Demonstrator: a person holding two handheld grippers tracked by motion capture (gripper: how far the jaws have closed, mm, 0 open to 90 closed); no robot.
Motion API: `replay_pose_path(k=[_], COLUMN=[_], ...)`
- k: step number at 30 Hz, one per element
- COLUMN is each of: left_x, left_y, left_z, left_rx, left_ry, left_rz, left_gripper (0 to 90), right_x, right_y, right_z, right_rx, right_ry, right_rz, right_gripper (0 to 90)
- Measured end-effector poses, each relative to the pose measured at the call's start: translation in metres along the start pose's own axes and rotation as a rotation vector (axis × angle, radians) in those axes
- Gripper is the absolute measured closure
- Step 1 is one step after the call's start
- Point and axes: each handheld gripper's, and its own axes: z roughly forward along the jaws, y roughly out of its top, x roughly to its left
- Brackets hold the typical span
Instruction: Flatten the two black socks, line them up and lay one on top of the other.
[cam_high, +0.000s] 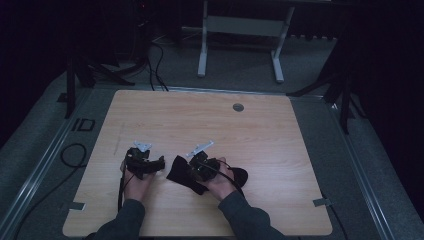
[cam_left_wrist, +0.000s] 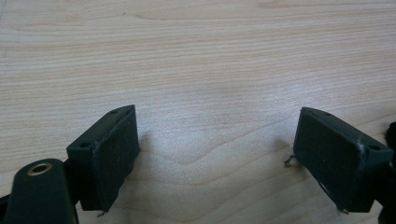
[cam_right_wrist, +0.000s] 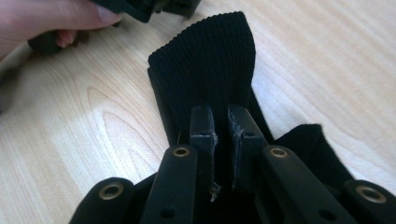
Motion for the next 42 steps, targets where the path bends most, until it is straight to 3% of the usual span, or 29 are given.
replay_pose_path(k=[9, 21, 23, 27, 29, 30, 34, 37, 39, 42], left_x=[0.0, -0.002, -0.003, -0.004, -0.006, -0.008, -0.016, -0.023, -0.025, -0.028], left_y=[0.0, 0.0, 0.0, 0.001, 0.001, 0.001, 0.0, 0.0, 0.0, 0.0], left_z=[0.0, -0.003, -0.005, -0.01, -0.014, -0.016, -0.031, -0.042, -0.047, -0.049], left_rx=[0.0, 0.017, 0.02, 0.027, 0.042, 0.041, -0.019, -0.058, -0.065, -0.062], left_ry=[0.002, 0.0, -0.001, -0.007, -0.014, -0.025, -0.151, -0.248, -0.333, -0.394], left_rz=[-0.003, -0.002, 0.001, 0.002, 0.006, 0.009, 0.036, 0.062, 0.051, 0.058], left_gripper=[14.7, 15.5, 19.8, 38.4, 51.9, 58.2, 73.9, 80.1, 83.2, 87.9], right_x=[0.003, 0.003, 0.003, 0.003, 0.004, 0.004, 0.003, 0.004, 0.004, 0.005], right_y=[-0.005, -0.003, -0.004, -0.005, -0.005, -0.005, -0.006, -0.006, -0.007, -0.008], right_z=[0.016, 0.015, 0.018, 0.022, 0.023, 0.023, 0.024, 0.026, 0.027, 0.029], right_rx=[0.033, 0.017, 0.022, 0.026, 0.028, 0.029, 0.036, 0.038, 0.041, 0.046], right_ry=[0.0, -0.025, -0.025, -0.022, -0.02, -0.018, -0.011, -0.009, -0.008, -0.004], right_rz=[0.015, 0.042, 0.043, 0.044, 0.046, 0.045, 0.045, 0.044, 0.042, 0.042], right_gripper=[81.0, 81.1, 81.1, 80.9, 80.6, 80.4, 79.9, 79.7, 79.4, 78.7])
